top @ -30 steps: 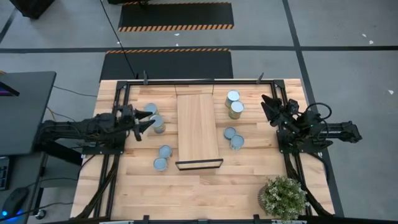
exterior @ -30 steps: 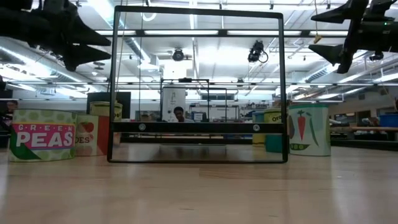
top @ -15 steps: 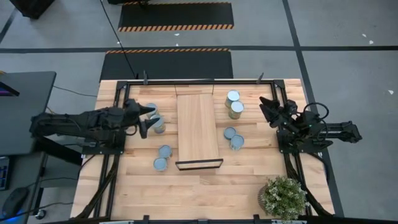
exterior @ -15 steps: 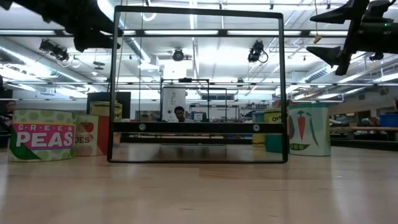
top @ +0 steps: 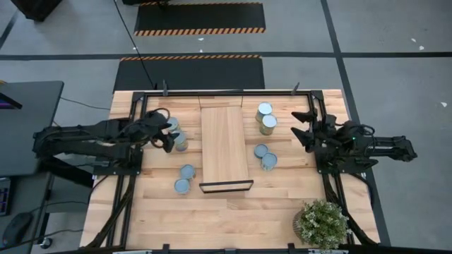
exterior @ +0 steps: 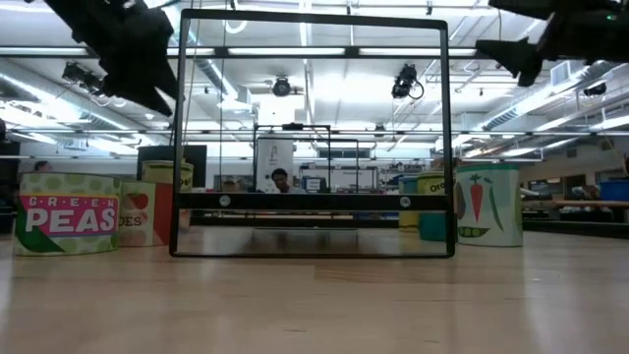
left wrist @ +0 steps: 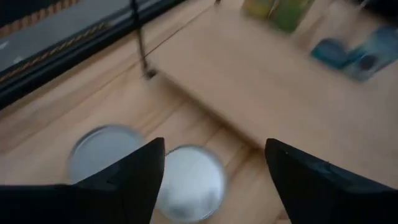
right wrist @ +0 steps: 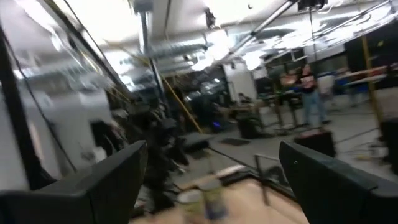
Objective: Pick and place cans onto a shelf
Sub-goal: Put the canned peaches on the shelf
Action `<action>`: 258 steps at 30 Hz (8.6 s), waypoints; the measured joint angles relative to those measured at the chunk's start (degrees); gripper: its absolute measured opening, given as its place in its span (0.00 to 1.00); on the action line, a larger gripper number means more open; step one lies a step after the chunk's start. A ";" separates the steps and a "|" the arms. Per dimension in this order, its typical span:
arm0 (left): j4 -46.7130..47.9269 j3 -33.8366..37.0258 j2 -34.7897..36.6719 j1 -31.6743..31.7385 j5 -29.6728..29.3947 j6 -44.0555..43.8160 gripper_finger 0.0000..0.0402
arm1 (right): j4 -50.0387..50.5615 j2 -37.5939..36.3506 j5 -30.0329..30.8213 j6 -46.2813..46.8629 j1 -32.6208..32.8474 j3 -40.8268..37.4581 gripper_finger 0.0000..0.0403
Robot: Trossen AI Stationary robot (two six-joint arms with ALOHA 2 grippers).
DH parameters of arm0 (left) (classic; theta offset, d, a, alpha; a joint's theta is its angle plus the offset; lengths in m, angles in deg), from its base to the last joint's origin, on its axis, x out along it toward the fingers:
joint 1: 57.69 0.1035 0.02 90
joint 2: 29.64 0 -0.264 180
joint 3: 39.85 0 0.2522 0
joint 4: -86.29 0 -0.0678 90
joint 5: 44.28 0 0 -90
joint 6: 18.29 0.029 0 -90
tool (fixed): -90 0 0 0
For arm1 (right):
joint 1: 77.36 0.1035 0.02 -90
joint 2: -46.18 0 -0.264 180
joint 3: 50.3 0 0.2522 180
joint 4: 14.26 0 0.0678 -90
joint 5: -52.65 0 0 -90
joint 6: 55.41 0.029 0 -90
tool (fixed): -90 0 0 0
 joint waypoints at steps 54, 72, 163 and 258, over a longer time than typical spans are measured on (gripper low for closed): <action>12.57 -17.93 -37.25 0.76 11.66 46.46 0.78 | -4.89 26.11 -2.82 -8.21 -0.99 3.86 0.92; 20.11 -18.03 -37.14 -10.90 17.31 27.38 0.78 | -5.86 26.69 -2.82 -7.34 -0.99 3.86 0.92; 6.48 -15.05 -31.85 19.61 6.27 27.22 0.76 | -7.86 28.18 -4.33 -6.05 -0.99 3.84 0.92; 20.46 -76.20 -75.98 12.65 22.74 37.71 0.80 | -9.03 28.13 -5.77 -8.45 -0.99 3.84 0.92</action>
